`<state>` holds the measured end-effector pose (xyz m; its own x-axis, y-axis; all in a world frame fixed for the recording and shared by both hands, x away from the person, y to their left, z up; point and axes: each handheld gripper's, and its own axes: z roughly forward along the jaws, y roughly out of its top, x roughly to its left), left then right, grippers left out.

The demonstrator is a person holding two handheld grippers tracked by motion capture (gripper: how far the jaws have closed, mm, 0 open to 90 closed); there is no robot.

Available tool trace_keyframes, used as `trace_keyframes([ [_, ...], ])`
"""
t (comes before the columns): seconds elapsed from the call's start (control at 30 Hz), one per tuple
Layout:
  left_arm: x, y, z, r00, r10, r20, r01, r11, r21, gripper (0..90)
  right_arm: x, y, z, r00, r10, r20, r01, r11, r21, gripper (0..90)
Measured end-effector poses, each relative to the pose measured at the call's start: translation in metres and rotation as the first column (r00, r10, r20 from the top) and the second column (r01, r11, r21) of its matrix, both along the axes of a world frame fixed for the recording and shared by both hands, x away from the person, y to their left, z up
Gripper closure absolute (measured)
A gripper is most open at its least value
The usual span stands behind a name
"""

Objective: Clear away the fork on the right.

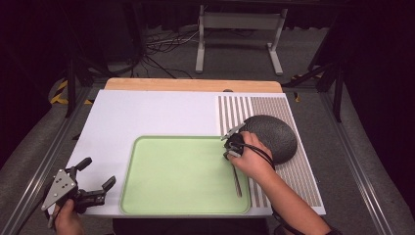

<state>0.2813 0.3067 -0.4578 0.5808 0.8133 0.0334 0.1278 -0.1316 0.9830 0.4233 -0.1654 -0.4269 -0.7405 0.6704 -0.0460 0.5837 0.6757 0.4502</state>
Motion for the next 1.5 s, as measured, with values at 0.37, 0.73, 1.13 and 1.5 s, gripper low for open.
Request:
trace_keyframes([
  [0.37,0.000,0.000,0.000,1.0000,0.000,0.000,0.000,1.0000,0.000,0.0,0.000,-0.008,0.000,0.9996,-0.027,0.001,0.027,1.000,0.004,89.8],
  [0.73,0.000,0.000,0.000,1.0000,-0.001,-0.002,0.001,1.0000,0.002,0.1,-0.001,-0.014,0.000,0.9994,-0.034,0.005,0.034,0.999,0.010,87.0],
  [1.13,0.000,0.000,0.000,1.0000,0.002,0.003,-0.002,1.0000,-0.003,0.1,-0.008,-0.010,0.023,0.9928,0.005,0.120,-0.027,0.984,0.176,21.5],
  [1.5,0.000,0.000,0.000,1.0000,0.001,0.000,-0.001,1.0000,0.003,0.1,-0.022,-0.015,0.042,0.9785,0.078,0.191,-0.120,0.969,0.217,12.5],
])
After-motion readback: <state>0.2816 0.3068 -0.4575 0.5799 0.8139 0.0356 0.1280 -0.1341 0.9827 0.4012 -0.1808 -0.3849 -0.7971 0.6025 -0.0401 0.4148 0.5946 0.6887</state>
